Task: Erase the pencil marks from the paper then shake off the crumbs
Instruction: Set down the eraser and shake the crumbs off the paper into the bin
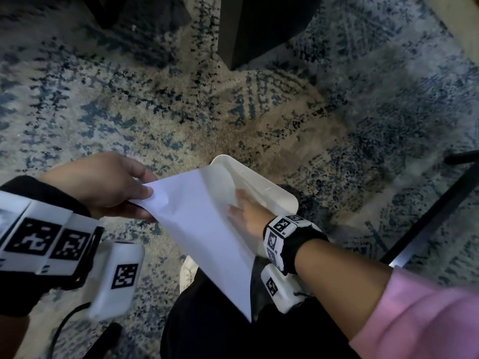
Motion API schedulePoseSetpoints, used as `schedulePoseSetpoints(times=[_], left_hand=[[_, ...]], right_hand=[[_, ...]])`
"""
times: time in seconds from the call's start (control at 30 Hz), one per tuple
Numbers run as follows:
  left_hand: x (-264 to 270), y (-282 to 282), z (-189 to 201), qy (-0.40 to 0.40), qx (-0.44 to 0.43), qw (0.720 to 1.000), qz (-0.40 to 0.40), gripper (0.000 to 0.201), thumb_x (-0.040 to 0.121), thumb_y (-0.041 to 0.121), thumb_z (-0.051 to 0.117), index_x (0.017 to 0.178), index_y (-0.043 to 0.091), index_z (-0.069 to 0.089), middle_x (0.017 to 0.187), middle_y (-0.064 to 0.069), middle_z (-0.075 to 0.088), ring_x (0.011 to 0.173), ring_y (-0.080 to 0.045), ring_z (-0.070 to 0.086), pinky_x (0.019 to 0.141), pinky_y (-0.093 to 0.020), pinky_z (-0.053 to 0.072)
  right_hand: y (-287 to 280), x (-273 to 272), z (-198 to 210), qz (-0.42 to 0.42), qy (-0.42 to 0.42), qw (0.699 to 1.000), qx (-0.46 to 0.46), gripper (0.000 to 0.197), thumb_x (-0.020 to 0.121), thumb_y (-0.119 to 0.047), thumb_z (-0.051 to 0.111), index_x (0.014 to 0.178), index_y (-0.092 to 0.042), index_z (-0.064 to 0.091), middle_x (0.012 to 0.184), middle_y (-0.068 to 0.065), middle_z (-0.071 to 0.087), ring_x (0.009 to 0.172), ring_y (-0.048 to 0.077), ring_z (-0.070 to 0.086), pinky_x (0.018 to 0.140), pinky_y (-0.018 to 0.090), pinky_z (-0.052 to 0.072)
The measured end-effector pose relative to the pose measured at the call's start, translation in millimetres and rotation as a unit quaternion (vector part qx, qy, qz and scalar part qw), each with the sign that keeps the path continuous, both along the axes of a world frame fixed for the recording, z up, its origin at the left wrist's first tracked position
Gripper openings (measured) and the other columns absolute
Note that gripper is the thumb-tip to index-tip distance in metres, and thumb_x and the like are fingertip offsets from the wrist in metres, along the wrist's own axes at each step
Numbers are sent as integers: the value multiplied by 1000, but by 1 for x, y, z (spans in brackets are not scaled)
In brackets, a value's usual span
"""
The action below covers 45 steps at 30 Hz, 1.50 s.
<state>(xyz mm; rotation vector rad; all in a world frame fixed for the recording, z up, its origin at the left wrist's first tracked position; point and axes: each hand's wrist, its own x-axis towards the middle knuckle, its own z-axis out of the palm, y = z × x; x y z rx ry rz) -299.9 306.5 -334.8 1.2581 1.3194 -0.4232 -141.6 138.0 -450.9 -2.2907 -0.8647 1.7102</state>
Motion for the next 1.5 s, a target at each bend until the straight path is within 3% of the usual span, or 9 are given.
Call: schedulePoseSetpoints(times=[0.1,0.23,0.43,0.67,0.87,1.07,1.23,1.37,1.5], left_hand=[[-3,2,-2,-5,-15,1000,7,17,87,-4,49,75,-2,62,46,-12,67,39,-19,64,36,-18,51],[-9,4,-9,14,-12,1000,-5,17,86,-2,51,76,2,65,61,-17,69,43,-18,64,41,-23,55],[-1,-5,-18,21,-13,1000,-4,17,87,-5,48,79,-1,63,70,-21,65,42,-18,63,45,-31,58],[1,-5,-19,32,7,999,-19,19,87,-5,49,76,0,64,76,-23,66,53,-25,62,48,-30,57],[4,-5,-19,35,-3,999,-28,15,88,-3,49,83,-3,63,87,-28,67,65,-32,65,56,-36,57],[0,-7,-18,26,7,999,-24,18,88,-3,49,80,1,65,77,-22,68,50,-22,66,49,-27,59],[-2,-9,-10,30,13,998,-45,18,88,-1,49,81,2,65,87,-25,69,70,-33,64,59,-34,58],[4,-14,-9,18,18,999,-42,18,88,-2,50,81,1,66,84,-25,70,68,-31,69,66,-42,61],[-3,-12,-6,27,25,998,-57,20,88,-2,48,81,1,66,82,-23,70,66,-29,67,62,-34,59]], right_hand=[[-2,-6,-3,60,90,992,-69,56,102,-33,35,151,-16,16,158,1,14,145,15,15,115,28,9],[-3,8,-16,81,-70,978,-179,45,102,-25,34,138,3,38,142,21,43,128,32,44,101,33,35],[18,-31,21,65,96,990,86,70,96,-52,34,151,-31,-5,158,3,-18,145,24,-12,116,45,-2],[-22,3,-17,90,-35,987,-128,66,100,-41,34,151,-10,6,152,18,26,134,31,37,100,33,36],[-8,-15,2,37,10,993,114,67,99,-36,42,152,-22,5,159,-5,-1,146,11,0,114,22,0],[-23,1,-14,67,-39,991,-109,61,101,-40,32,150,-10,13,157,12,16,141,29,26,113,34,26],[-5,-7,12,-39,-49,993,102,67,99,-36,39,152,-17,2,160,-2,-4,147,13,2,117,27,5],[-8,-26,12,-24,117,989,89,55,100,-30,41,151,-20,20,156,-8,16,143,6,14,106,11,9],[-35,7,-2,130,-79,981,-122,41,100,-26,40,134,-5,49,138,15,50,127,29,47,99,29,37]])
